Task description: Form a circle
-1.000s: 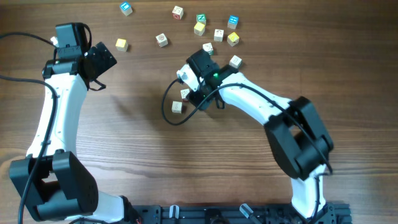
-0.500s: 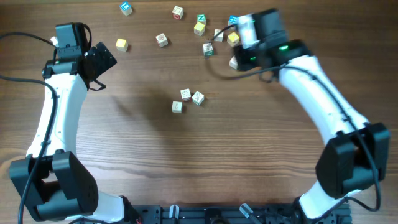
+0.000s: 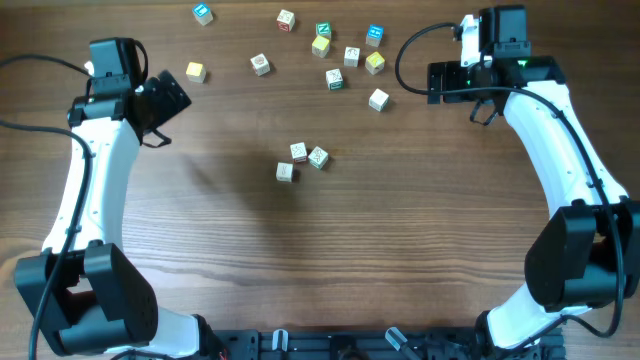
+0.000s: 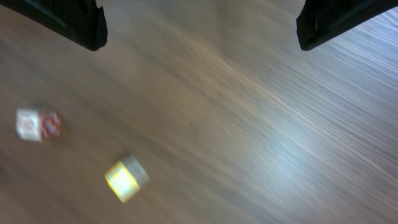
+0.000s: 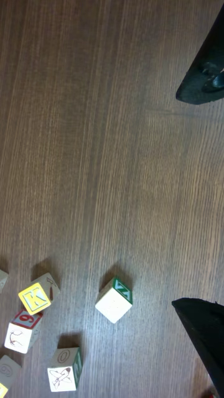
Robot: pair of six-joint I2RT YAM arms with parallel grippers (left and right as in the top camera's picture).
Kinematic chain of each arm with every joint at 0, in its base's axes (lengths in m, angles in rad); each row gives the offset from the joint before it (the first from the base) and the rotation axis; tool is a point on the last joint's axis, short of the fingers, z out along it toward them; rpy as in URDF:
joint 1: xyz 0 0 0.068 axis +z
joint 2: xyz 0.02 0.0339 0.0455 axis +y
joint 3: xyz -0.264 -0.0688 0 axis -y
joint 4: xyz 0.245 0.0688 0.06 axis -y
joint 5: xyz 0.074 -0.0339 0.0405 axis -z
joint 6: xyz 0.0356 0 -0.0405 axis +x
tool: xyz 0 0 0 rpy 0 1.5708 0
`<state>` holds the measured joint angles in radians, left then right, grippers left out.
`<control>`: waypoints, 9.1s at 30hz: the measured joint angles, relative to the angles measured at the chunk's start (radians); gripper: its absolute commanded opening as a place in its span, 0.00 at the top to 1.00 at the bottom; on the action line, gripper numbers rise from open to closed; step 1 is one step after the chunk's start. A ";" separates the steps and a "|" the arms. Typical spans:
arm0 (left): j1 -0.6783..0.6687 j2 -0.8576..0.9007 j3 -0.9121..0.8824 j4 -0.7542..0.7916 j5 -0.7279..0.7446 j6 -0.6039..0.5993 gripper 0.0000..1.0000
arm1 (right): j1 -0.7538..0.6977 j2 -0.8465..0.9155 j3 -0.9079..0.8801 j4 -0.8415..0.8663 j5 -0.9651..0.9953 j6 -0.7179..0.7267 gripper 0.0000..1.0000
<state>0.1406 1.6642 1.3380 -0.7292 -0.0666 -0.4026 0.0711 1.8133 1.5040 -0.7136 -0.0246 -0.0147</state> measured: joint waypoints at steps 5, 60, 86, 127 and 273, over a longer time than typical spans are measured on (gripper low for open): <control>-0.001 0.000 0.000 -0.161 0.213 0.013 0.37 | 0.000 0.000 0.000 0.000 0.000 0.003 0.00; -0.536 0.221 -0.135 0.016 0.078 0.114 0.61 | 0.000 0.000 0.000 0.000 0.000 0.003 0.00; -0.538 0.222 -0.135 0.035 0.079 0.263 0.64 | 0.000 0.000 0.000 0.000 0.000 0.003 0.00; -0.538 0.222 -0.135 0.043 0.078 0.314 0.41 | 0.000 0.000 0.000 0.000 0.000 0.003 0.00; 0.051 0.036 -0.059 0.056 0.064 0.041 0.00 | 0.775 0.134 -0.307 0.361 0.123 0.583 0.61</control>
<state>0.1921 1.7000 1.2793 -0.6735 -0.0025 -0.3618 0.8459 1.9472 1.1973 -0.3523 0.0986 0.5682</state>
